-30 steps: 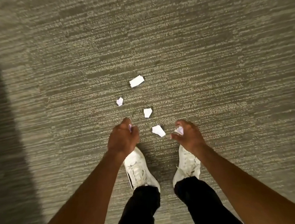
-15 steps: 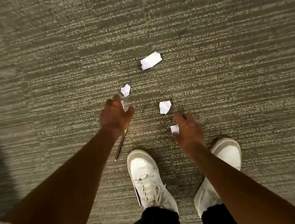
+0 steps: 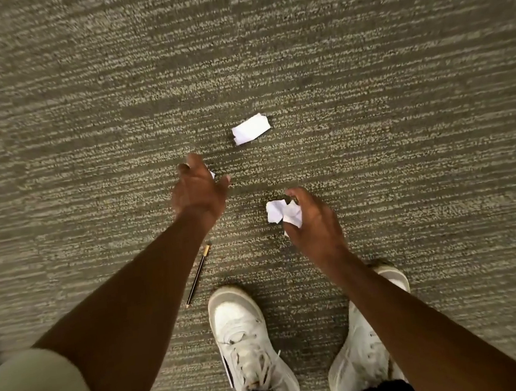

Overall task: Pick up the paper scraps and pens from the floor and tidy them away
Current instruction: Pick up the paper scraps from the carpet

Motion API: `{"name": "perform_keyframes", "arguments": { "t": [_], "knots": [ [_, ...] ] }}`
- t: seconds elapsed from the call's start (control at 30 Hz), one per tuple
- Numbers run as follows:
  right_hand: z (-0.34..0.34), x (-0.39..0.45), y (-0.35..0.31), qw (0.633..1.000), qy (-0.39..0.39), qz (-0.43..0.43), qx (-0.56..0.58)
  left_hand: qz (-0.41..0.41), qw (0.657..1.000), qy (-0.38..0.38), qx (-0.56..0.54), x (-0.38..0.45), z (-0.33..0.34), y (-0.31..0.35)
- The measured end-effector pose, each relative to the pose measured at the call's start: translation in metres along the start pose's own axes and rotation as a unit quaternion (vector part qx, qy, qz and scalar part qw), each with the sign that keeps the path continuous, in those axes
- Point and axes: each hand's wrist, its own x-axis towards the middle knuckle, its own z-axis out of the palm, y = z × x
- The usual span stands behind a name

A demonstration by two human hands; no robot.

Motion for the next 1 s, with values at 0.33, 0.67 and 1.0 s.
{"name": "perform_keyframes", "arguments": {
  "t": [0.33, 0.67, 1.0],
  "knots": [
    [0.030, 0.029, 0.007, 0.992, -0.082, -0.021, -0.097, 0.021, 1.000, -0.013, 0.010, 0.009, 0.017, -0.017],
    [-0.007, 0.000, 0.006, 0.999, -0.020, 0.035, 0.009, 0.148, 0.983, 0.035, -0.102, 0.003, -0.025, 0.008],
    [-0.039, 0.019, 0.014, 0.994, 0.066, 0.053, 0.073, 0.174, 0.976, 0.131, -0.029, 0.041, -0.035, 0.064]
  ]
}}
